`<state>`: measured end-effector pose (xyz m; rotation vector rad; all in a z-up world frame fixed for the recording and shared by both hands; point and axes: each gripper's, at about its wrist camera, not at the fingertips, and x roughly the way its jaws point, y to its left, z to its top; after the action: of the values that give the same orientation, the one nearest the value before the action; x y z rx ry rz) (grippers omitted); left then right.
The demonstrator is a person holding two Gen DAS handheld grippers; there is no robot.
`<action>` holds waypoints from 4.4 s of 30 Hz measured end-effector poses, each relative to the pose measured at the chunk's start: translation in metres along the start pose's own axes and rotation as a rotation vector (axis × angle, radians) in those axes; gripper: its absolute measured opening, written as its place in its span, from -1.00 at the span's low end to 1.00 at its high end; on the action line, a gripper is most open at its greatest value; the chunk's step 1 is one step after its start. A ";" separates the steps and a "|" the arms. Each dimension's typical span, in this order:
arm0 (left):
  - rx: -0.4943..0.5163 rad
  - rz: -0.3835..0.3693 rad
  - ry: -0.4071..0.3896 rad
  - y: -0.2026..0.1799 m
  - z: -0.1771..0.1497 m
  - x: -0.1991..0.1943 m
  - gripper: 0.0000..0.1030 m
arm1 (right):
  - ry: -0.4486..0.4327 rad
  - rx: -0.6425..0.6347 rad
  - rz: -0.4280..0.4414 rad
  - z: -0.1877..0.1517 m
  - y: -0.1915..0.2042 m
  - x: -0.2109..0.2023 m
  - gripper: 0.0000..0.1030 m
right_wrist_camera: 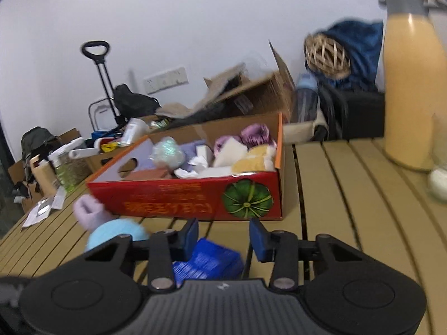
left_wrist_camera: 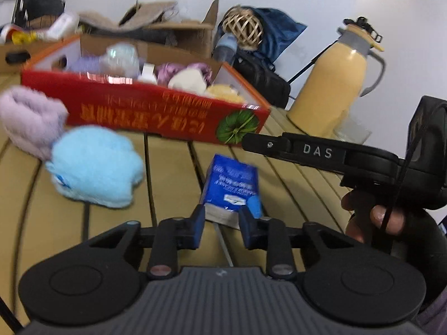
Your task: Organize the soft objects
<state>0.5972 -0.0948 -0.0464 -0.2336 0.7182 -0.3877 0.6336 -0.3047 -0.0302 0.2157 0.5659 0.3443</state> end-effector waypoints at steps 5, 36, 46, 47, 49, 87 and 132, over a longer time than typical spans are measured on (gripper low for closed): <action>-0.039 0.129 -0.042 0.009 0.003 0.008 -0.56 | 0.071 0.078 0.055 -0.012 -0.011 0.027 -0.45; -0.028 0.001 -0.109 0.030 0.012 -0.002 -0.56 | -0.002 0.266 0.084 -0.056 0.003 0.003 -0.62; 0.040 -0.008 -0.133 0.022 -0.001 -0.018 -0.27 | -0.035 0.229 0.036 -0.061 -0.018 -0.040 -0.64; 0.022 -0.027 -0.116 0.022 0.003 -0.014 -0.21 | -0.030 0.240 0.058 -0.064 -0.021 -0.041 -0.59; -0.010 -0.068 -0.043 0.019 0.012 0.001 -0.12 | -0.029 0.250 0.053 -0.065 -0.023 -0.038 -0.53; -0.079 0.065 -0.074 0.095 0.132 -0.026 -0.30 | -0.012 0.069 0.049 0.071 0.036 0.079 -0.63; 0.117 0.348 -0.353 0.033 -0.112 -0.255 0.80 | -0.101 -0.151 -0.041 -0.160 0.137 -0.221 0.47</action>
<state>0.3548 0.0346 0.0113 -0.0604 0.3760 -0.0513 0.3347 -0.2447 -0.0143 0.0755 0.4421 0.3325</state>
